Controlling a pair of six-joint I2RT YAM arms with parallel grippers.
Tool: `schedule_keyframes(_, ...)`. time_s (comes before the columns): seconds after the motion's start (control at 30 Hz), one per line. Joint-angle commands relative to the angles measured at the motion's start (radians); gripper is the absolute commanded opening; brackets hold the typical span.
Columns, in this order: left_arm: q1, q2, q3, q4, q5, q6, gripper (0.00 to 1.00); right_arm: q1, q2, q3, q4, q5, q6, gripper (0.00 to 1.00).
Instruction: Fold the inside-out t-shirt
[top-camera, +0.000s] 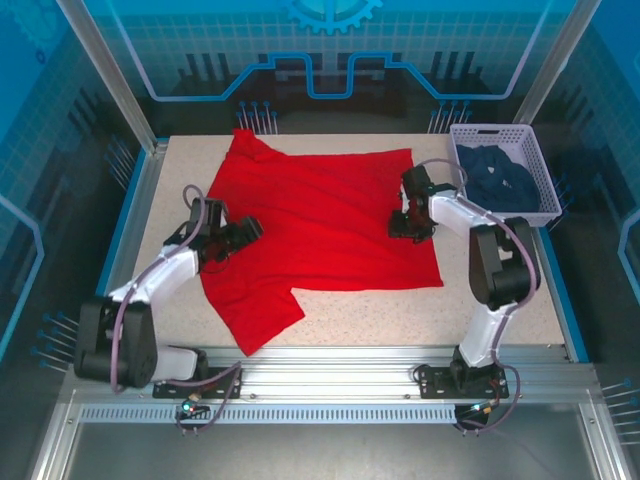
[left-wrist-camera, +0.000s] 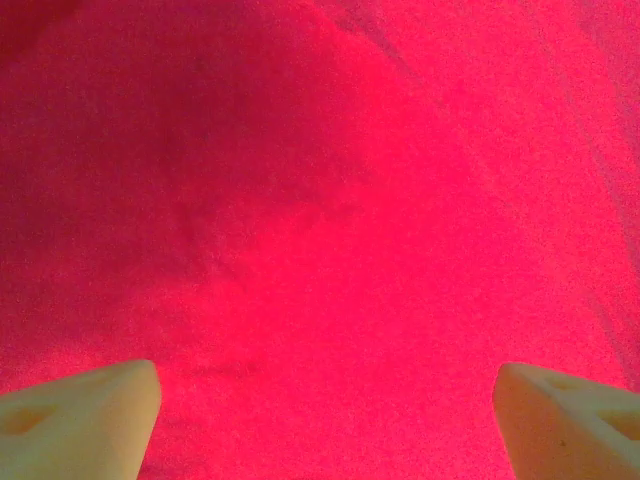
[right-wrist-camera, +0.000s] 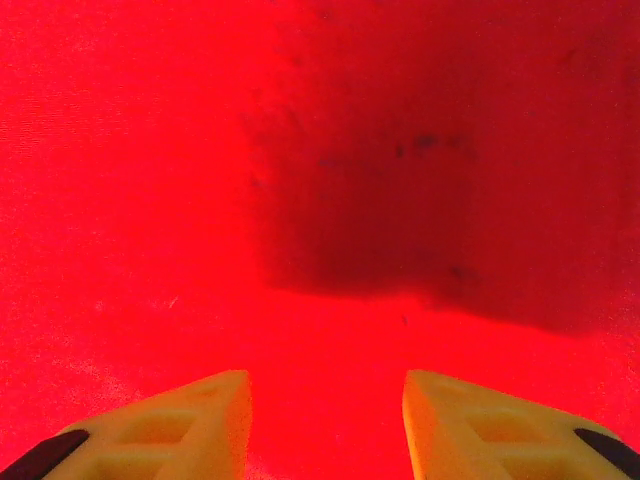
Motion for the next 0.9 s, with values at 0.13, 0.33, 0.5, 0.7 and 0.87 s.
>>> schedule_keyframes(0.13, 0.104, 0.266, 0.251, 0.059, 0.029, 0.037, 0.87, -0.063, 0.107, 0.052, -0.11, 0.013, -0.034, 0.4)
schedule_keyframes(0.33, 0.138, 0.466, 0.417, 0.016, 0.038, 0.043, 0.87, -0.127, 0.097, 0.0, -0.121, 0.038, -0.028, 0.27)
schedule_keyframes(0.5, 0.127, 0.535, 0.46, -0.022, 0.095, 0.046, 0.86, -0.198, 0.068, -0.053, -0.109, 0.045, -0.017, 0.26)
schedule_keyframes(0.7, 0.091, 0.49, 0.384, -0.005, 0.13, 0.053, 0.87, -0.212, 0.028, -0.053, -0.087, 0.052, -0.013, 0.25)
schedule_keyframes(0.87, 0.095, 0.493, 0.436, -0.028, 0.071, 0.091, 0.87, -0.161, 0.009, 0.005, -0.09, 0.064, -0.027, 0.28)
